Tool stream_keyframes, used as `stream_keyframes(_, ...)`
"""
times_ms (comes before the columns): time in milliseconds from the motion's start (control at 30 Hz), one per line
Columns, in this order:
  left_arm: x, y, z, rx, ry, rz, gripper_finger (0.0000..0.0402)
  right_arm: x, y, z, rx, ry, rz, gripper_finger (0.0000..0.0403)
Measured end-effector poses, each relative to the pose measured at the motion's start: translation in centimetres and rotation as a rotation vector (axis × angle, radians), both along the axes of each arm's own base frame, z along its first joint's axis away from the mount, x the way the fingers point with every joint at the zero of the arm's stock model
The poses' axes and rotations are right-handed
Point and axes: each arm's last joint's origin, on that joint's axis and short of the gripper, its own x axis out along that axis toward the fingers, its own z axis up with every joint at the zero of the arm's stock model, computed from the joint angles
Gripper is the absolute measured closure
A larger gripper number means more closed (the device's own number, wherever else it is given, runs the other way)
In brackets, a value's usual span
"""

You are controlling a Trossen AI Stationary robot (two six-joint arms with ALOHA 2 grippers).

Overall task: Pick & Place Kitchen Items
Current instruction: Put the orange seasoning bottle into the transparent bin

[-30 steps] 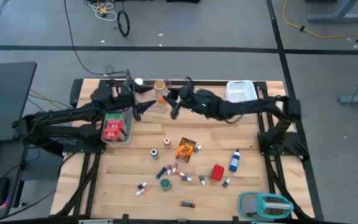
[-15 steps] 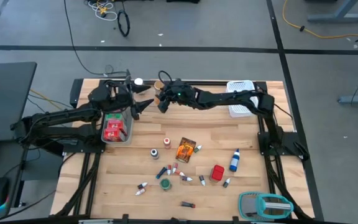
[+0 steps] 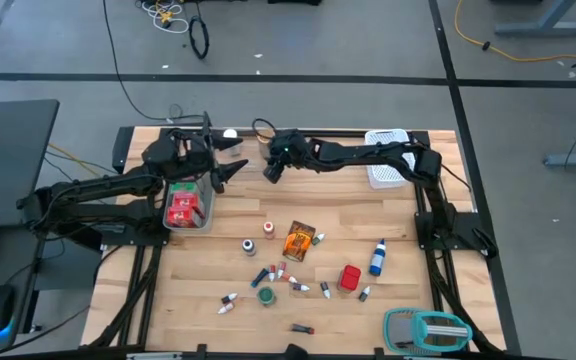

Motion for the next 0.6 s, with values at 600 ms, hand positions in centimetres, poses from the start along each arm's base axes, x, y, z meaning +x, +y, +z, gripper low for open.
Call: stream_keyframes(600,0.05,-0.01,-0.44,-0.058,0.027,-0.012,0.0081,-0.84,0.45,-0.45,0.095,0.093,0.030,0.0178)
